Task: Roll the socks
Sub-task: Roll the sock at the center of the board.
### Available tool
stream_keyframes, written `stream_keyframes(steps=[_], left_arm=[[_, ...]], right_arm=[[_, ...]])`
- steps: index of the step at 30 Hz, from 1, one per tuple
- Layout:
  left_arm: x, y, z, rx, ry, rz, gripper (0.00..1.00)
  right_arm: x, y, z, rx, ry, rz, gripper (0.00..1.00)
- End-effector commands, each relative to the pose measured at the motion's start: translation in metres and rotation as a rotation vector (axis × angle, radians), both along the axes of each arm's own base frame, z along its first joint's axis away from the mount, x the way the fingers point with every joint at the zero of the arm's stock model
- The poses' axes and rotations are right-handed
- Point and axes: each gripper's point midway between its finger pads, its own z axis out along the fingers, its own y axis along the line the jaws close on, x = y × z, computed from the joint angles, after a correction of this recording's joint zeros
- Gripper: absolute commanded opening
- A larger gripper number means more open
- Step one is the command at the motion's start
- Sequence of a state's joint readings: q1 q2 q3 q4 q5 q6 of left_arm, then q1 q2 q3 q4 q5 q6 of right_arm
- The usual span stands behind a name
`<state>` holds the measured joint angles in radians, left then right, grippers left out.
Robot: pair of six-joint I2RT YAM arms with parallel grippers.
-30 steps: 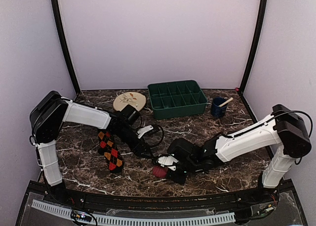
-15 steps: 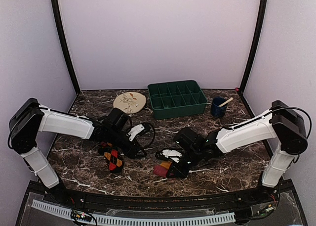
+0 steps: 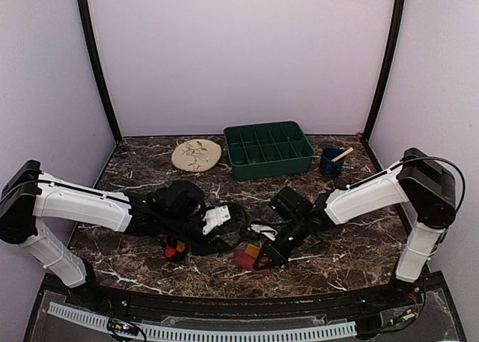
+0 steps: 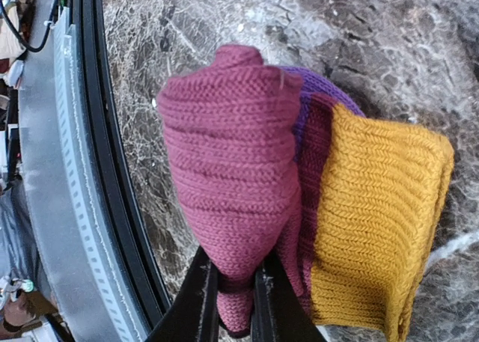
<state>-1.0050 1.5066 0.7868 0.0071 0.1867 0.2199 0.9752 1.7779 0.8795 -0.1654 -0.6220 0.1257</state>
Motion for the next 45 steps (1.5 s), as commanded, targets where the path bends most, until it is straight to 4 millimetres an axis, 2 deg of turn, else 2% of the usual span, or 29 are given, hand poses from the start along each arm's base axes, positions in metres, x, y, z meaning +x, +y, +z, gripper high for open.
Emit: stream_keyframes(steps=[1, 6, 14, 19, 24, 37, 40, 45], left_arm=[[-0.012, -0.008, 0.006, 0.023, -0.123, -0.093, 0.51], [-0.032, -0.023, -0.005, 0.088, -0.190, -0.201, 0.53], [-0.049, -0.037, -0.016, 0.148, -0.254, -0.294, 0.53], [-0.049, -0.039, -0.026, 0.195, -0.301, -0.312, 0.52], [-0.049, -0.045, -0.025, 0.186, -0.343, -0.327, 0.53], [-0.052, -0.058, -0.035, 0.216, -0.374, -0.392, 0.50], [-0.054, -0.059, -0.041, 0.232, -0.370, -0.410, 0.47], [-0.054, -0.058, -0.055, 0.277, -0.360, -0.428, 0.33]], right_arm=[[-0.018, -0.015, -0.016, -0.071, 0.148, 0.013, 0.07], [-0.016, -0.014, -0.016, -0.068, 0.177, 0.018, 0.07], [-0.016, -0.015, -0.015, -0.063, 0.206, 0.022, 0.07], [-0.017, -0.015, -0.014, -0.057, 0.218, 0.030, 0.06], [-0.018, -0.015, -0.015, -0.061, 0.225, 0.038, 0.06], [-0.019, -0.012, -0.013, -0.054, 0.234, 0.058, 0.06], [-0.019, -0.012, -0.013, -0.052, 0.239, 0.062, 0.06], [-0.019, -0.011, -0.012, -0.050, 0.242, 0.069, 0.06]])
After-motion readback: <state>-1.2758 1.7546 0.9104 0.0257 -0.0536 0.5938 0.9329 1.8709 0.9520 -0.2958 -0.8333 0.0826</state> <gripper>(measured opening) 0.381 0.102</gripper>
